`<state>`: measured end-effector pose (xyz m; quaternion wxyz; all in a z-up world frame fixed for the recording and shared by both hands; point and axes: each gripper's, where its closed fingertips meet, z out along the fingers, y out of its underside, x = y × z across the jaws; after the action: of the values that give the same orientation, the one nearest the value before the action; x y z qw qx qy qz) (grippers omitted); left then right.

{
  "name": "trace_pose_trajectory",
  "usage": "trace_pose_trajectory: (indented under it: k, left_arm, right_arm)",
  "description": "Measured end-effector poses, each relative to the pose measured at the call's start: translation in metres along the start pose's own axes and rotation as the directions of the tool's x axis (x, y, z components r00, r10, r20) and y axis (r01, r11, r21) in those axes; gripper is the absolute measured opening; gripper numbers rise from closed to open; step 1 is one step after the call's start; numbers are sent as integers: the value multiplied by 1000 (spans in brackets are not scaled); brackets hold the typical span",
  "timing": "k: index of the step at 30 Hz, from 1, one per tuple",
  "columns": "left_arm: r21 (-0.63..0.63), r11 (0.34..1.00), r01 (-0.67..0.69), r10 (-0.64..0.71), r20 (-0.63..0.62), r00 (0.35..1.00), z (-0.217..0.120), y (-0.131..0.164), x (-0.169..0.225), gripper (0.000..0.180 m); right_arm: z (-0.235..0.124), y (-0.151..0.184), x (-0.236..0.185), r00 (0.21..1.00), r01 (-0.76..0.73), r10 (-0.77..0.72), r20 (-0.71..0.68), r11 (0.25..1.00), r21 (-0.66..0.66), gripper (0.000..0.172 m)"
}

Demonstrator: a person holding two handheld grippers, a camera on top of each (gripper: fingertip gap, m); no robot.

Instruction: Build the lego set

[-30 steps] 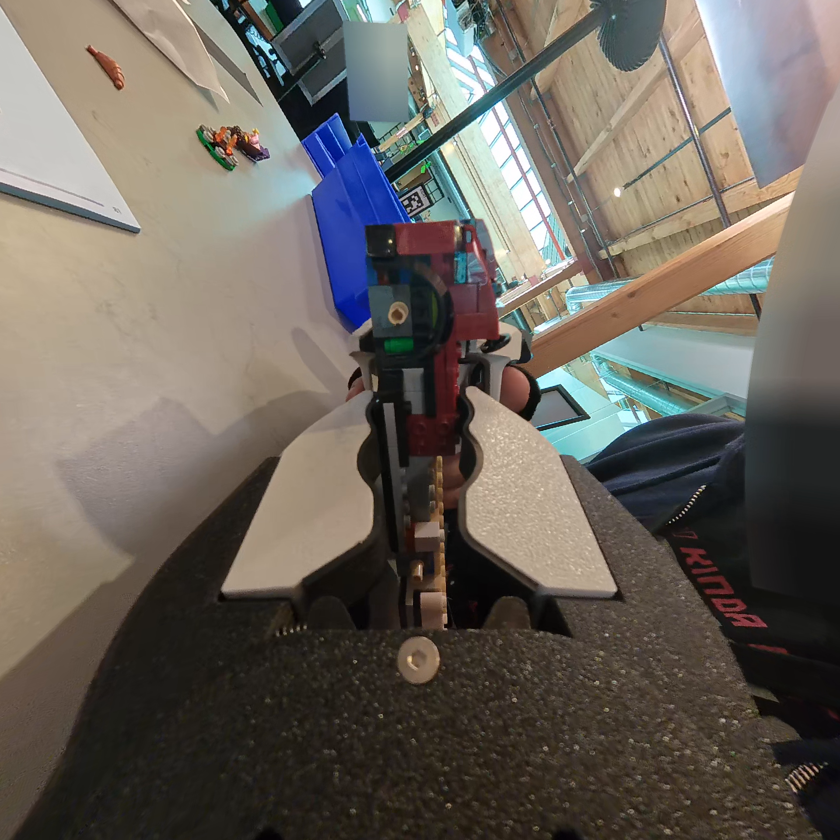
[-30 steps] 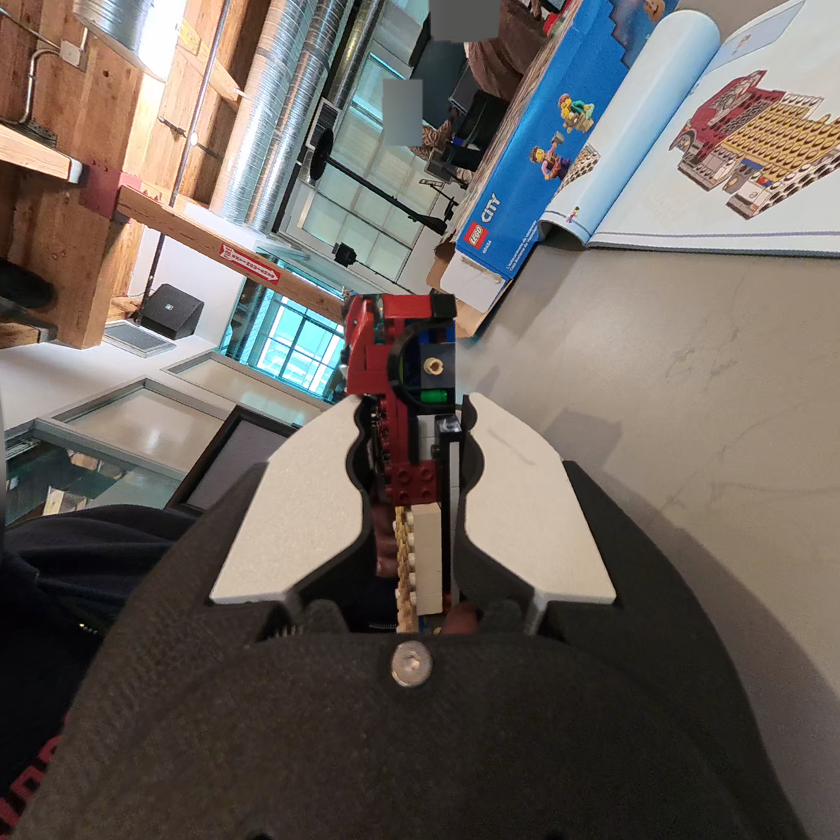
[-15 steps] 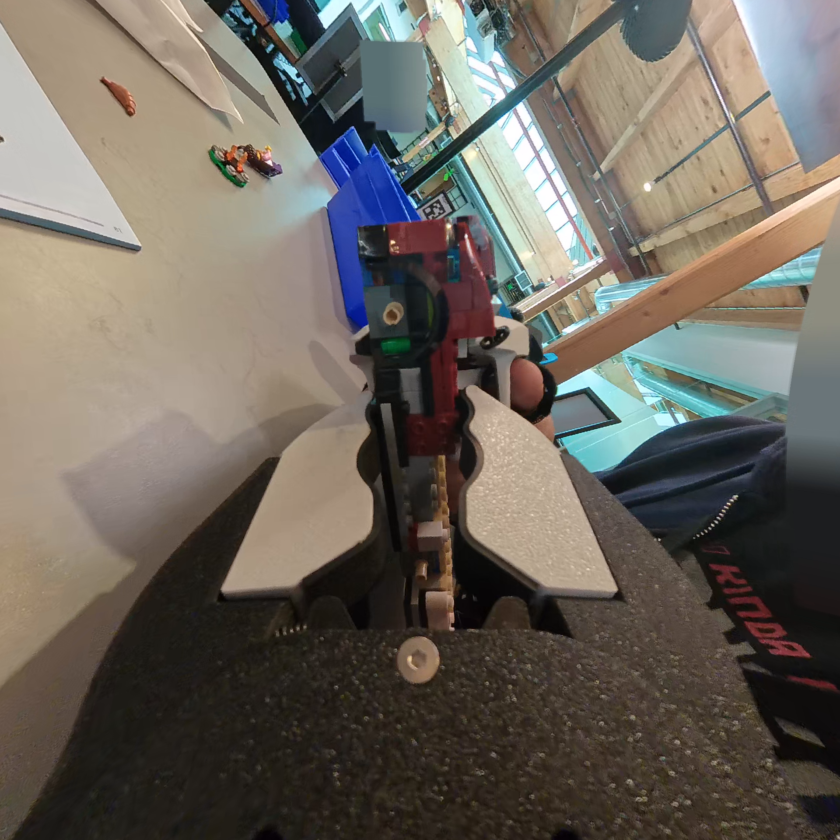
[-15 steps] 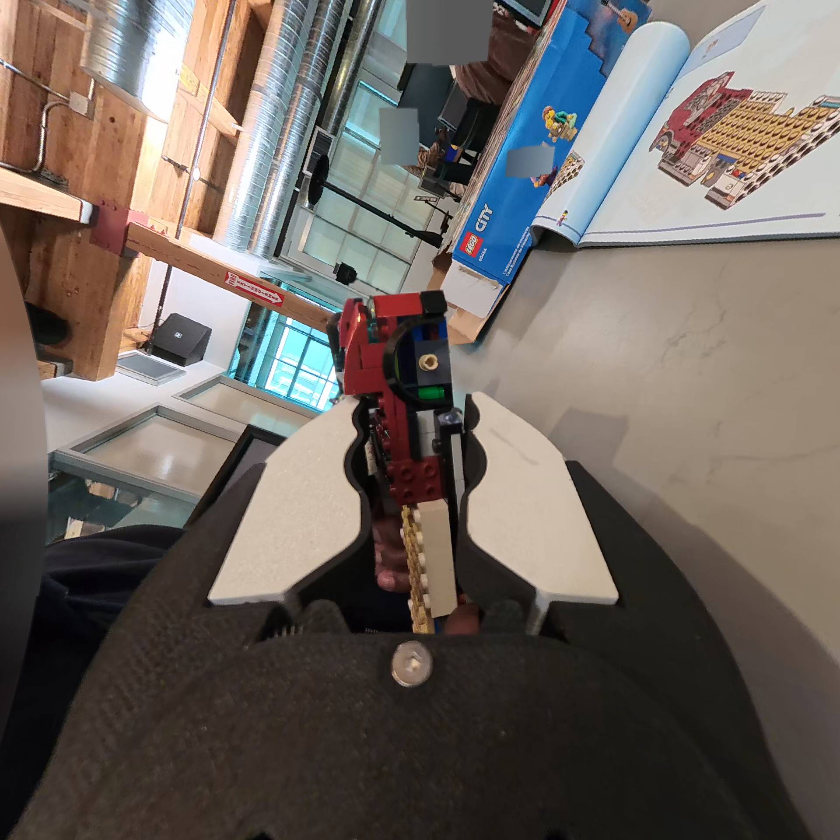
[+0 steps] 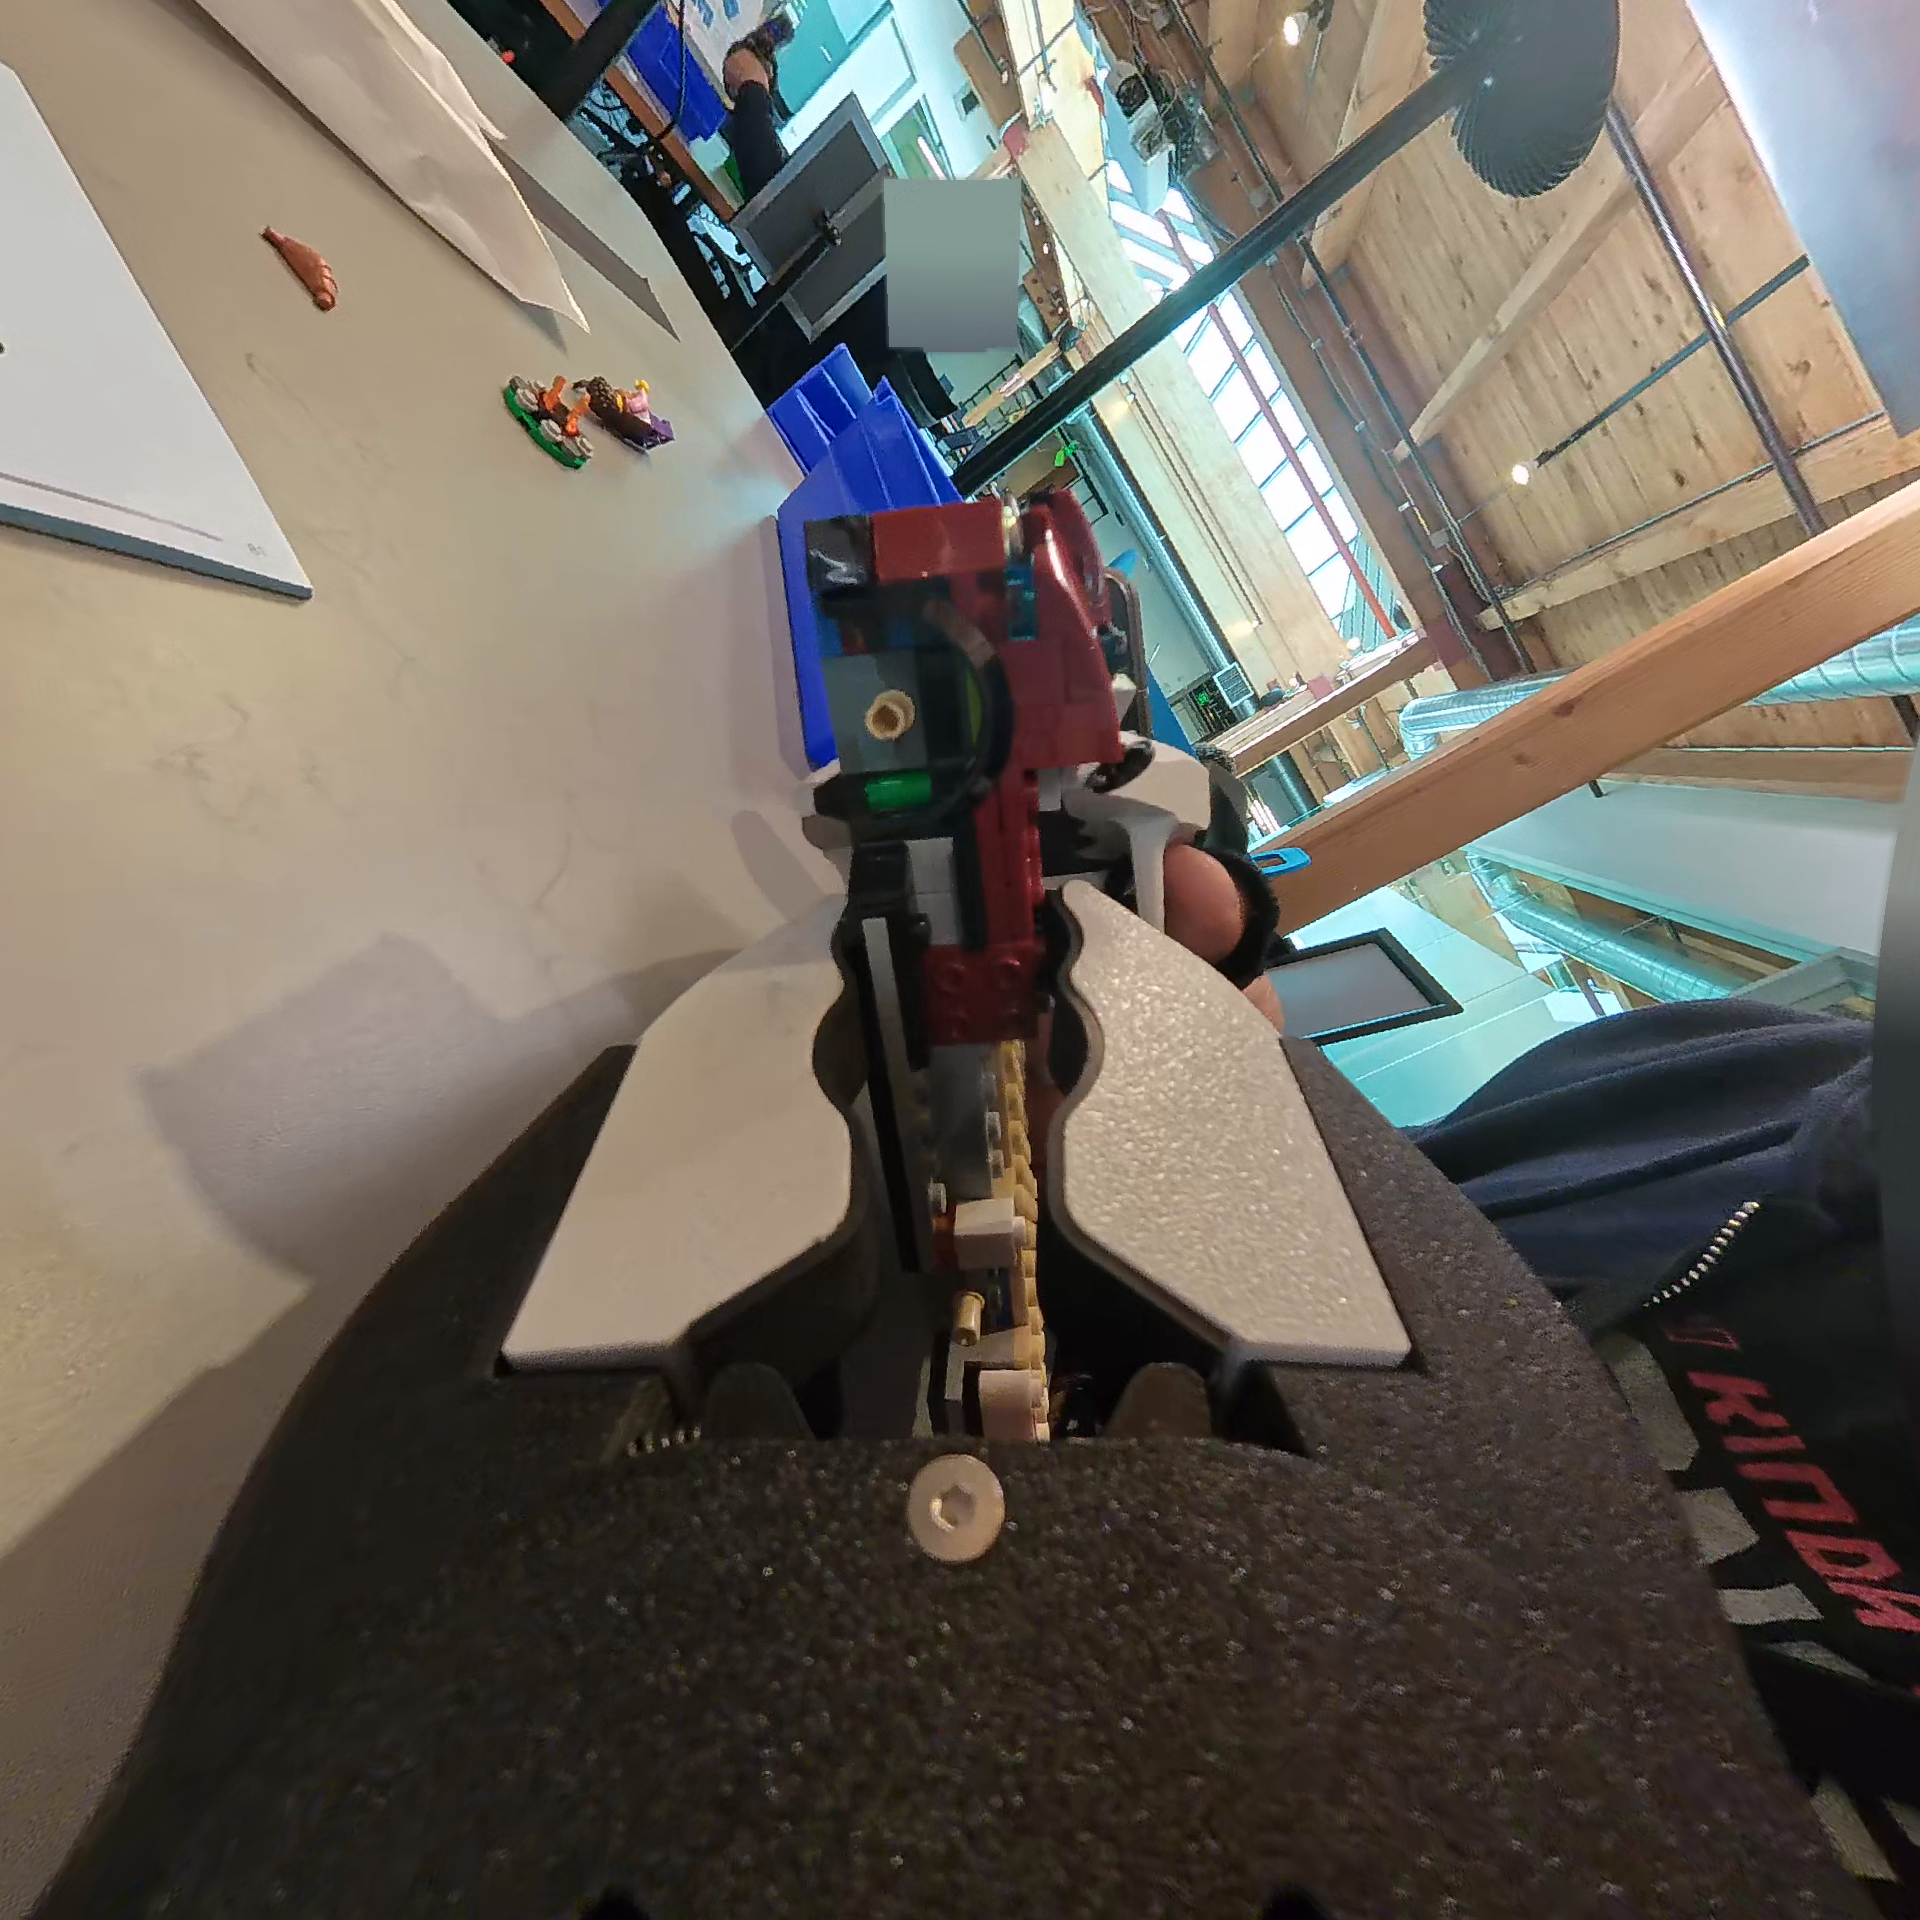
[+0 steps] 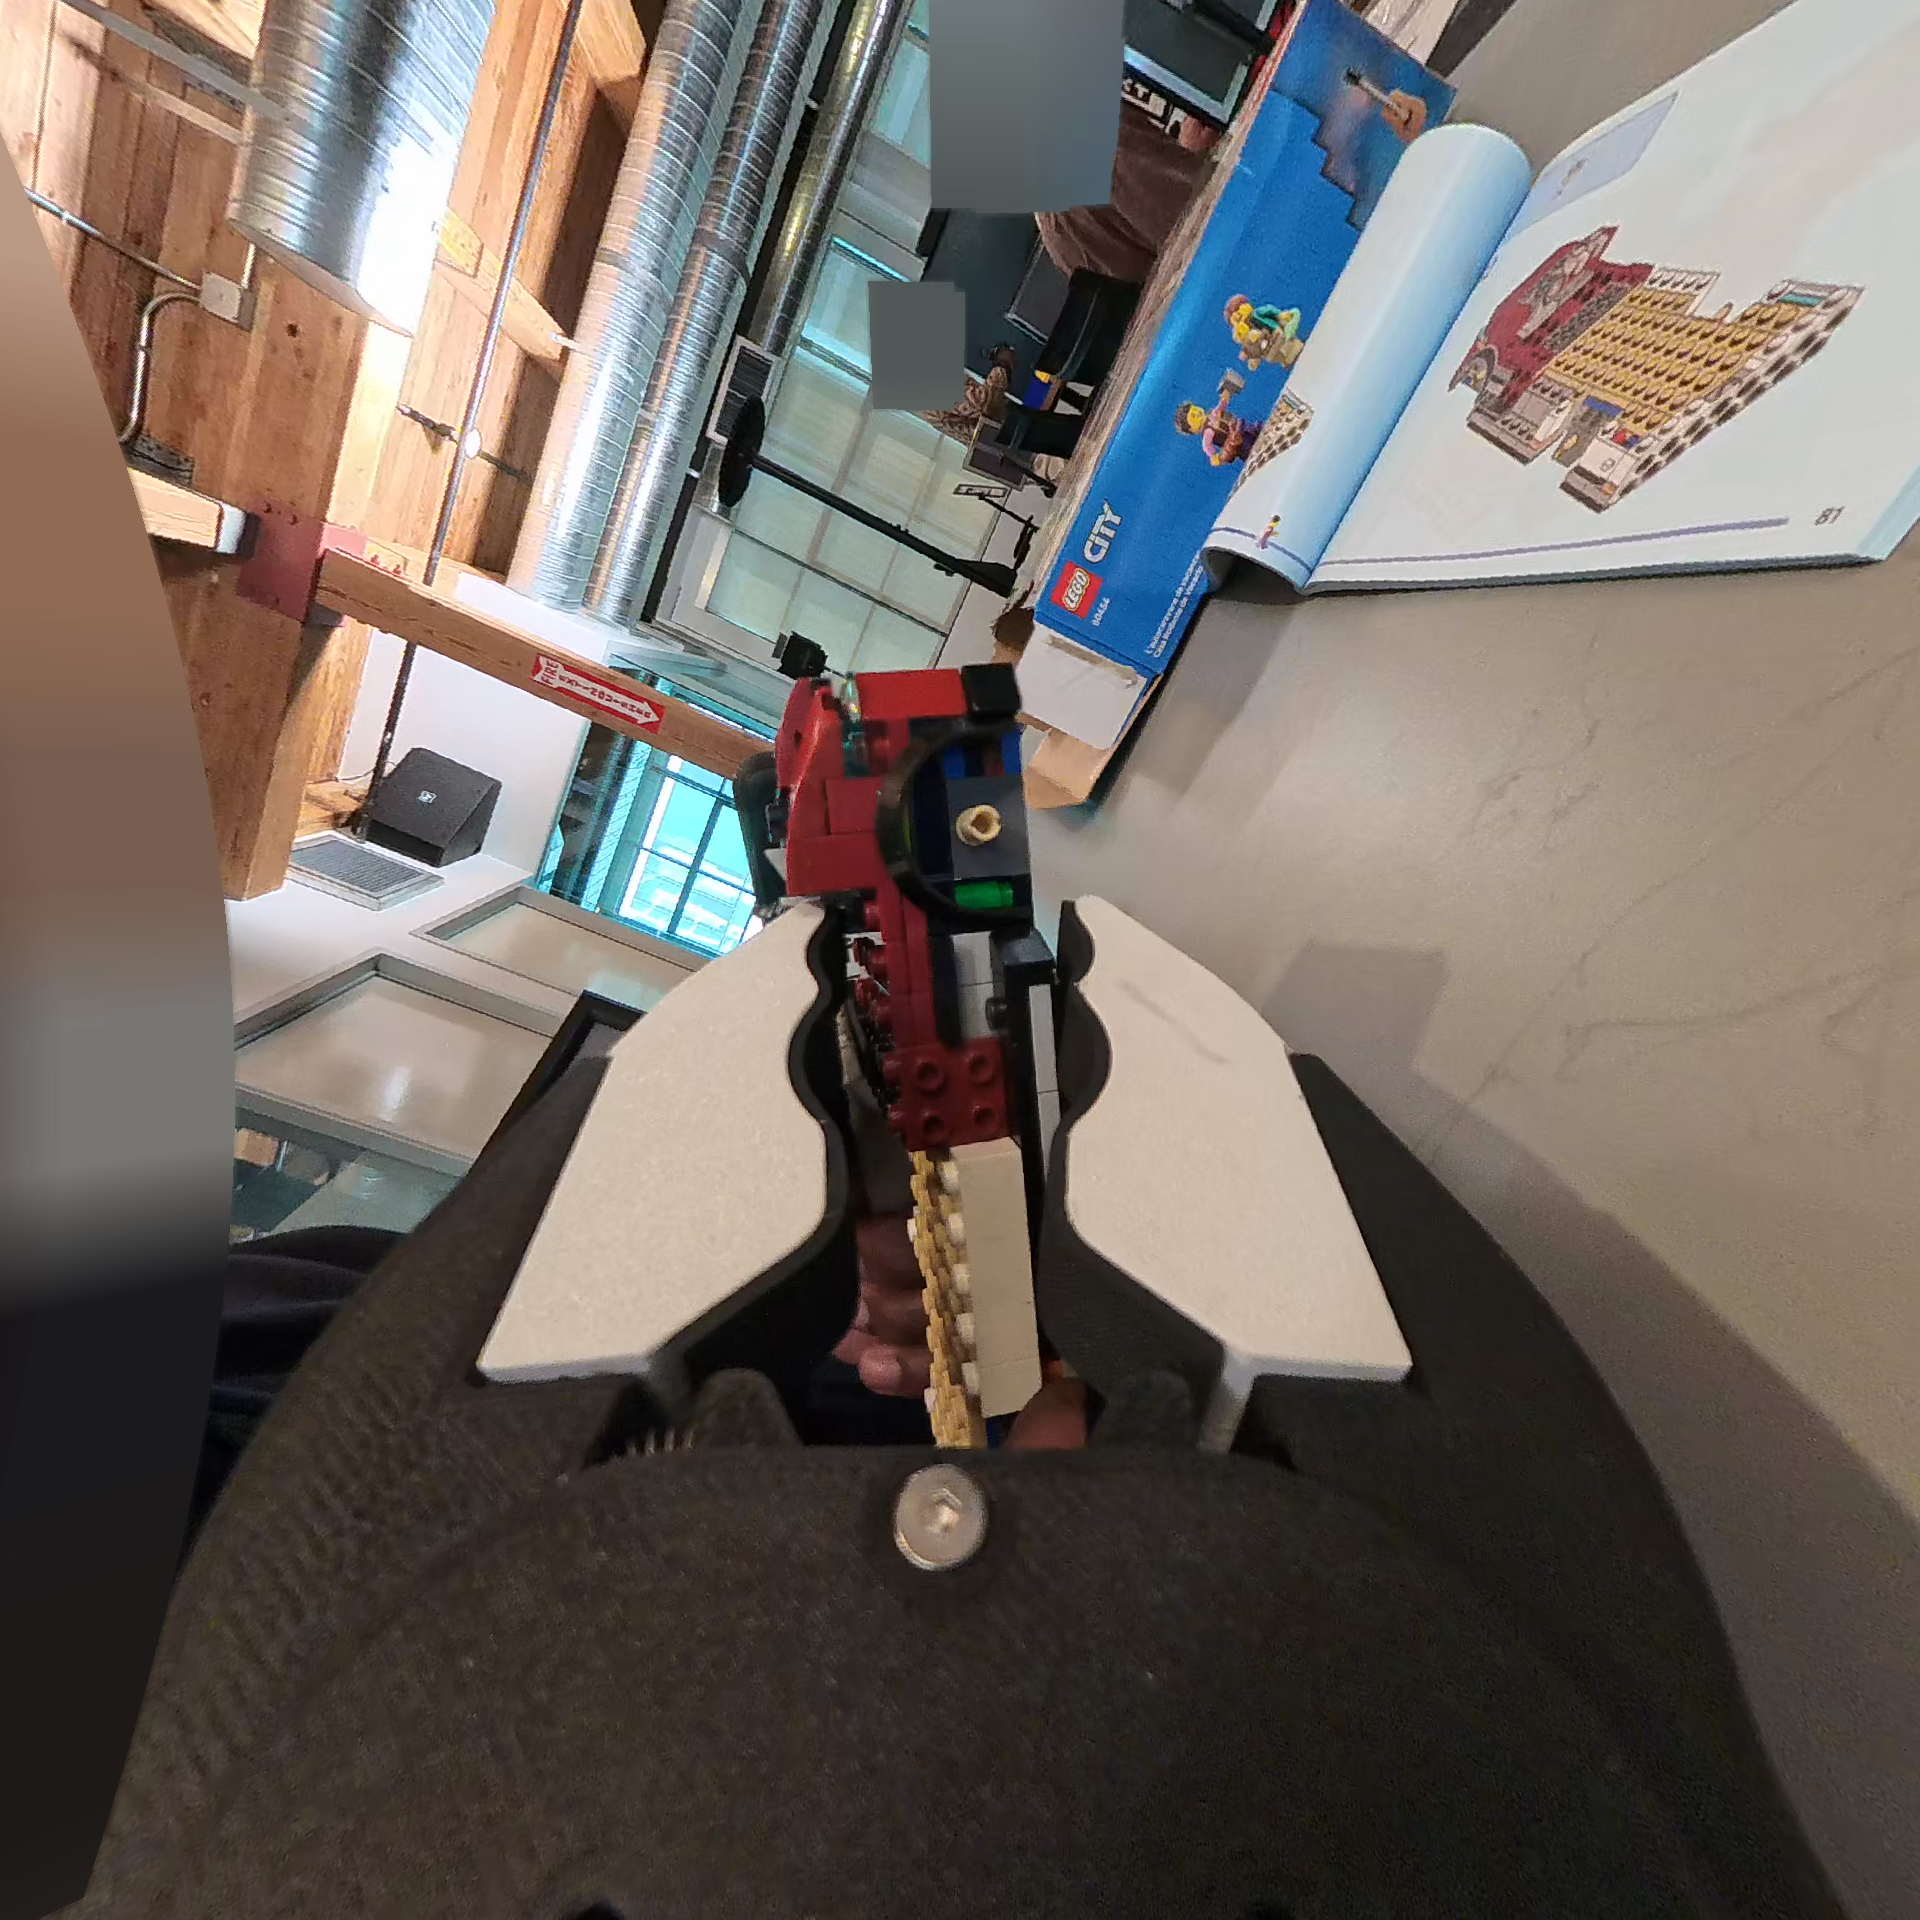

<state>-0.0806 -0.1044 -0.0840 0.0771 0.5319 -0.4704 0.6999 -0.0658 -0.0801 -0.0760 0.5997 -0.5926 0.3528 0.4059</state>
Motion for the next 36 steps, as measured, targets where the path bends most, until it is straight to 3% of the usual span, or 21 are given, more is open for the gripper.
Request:
trace_pose_trajectory:
  k: [16,24,31,36]
  left_arm:
    - [126,981,-146,145,17,989,-4,-16,12,35]
    - [104,960,-259,246,126,961,-4,-15,9,39]
    - [100,969,-226,217,93,972,-2,-14,13,36]
    - [134,989,-66,65,10,998,-4,-16,7,32]
  right_arm:
    - [0,-3,-19,990,-13,12,142,1000,11,34]
    - [1,-4,-19,989,-6,3,149,1000,20,34]
    - [-2,-6,-19,988,-2,-3,151,1000,28,35]
    - [1,-5,-12,995,-4,2,99,1000,21,37]
